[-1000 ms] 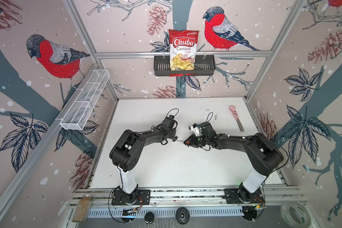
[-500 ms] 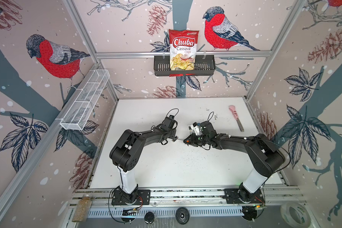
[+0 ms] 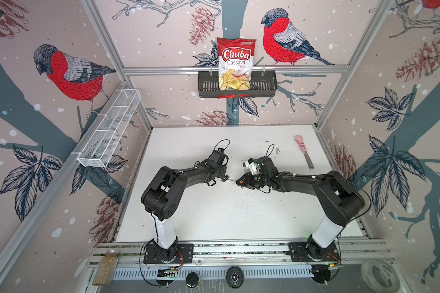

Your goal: Unload the batteries from the remote control

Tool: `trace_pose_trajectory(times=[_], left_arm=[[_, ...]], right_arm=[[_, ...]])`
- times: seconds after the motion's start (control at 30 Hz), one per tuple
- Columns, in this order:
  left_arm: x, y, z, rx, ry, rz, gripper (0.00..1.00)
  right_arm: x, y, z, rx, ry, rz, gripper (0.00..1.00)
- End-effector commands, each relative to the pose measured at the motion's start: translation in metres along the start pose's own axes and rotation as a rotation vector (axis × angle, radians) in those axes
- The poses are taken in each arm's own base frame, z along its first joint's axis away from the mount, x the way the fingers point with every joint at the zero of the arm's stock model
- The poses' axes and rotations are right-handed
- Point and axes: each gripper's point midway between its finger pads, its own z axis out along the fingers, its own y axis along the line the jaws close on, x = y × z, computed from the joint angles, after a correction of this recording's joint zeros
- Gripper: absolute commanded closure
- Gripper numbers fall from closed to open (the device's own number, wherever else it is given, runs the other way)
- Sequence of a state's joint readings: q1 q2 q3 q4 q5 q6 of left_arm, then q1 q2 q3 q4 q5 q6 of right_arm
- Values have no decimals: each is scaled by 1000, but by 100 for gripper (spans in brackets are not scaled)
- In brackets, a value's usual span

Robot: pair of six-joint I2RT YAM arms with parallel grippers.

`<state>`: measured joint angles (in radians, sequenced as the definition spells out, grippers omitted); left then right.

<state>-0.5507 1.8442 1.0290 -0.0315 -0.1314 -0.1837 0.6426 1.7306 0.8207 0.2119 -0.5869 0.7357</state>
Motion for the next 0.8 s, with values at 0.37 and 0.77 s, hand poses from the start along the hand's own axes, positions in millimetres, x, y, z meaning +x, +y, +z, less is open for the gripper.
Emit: trace_pose_trajectory(times=[0.37,0.77], left_arm=[[35,0,1,18,139,13,50],[39,-1,2,23,144,10,50]], right_arm=[[-10,8,3,-33,-21,-21,98],[-12,8,5,-44,-31,-24,98]])
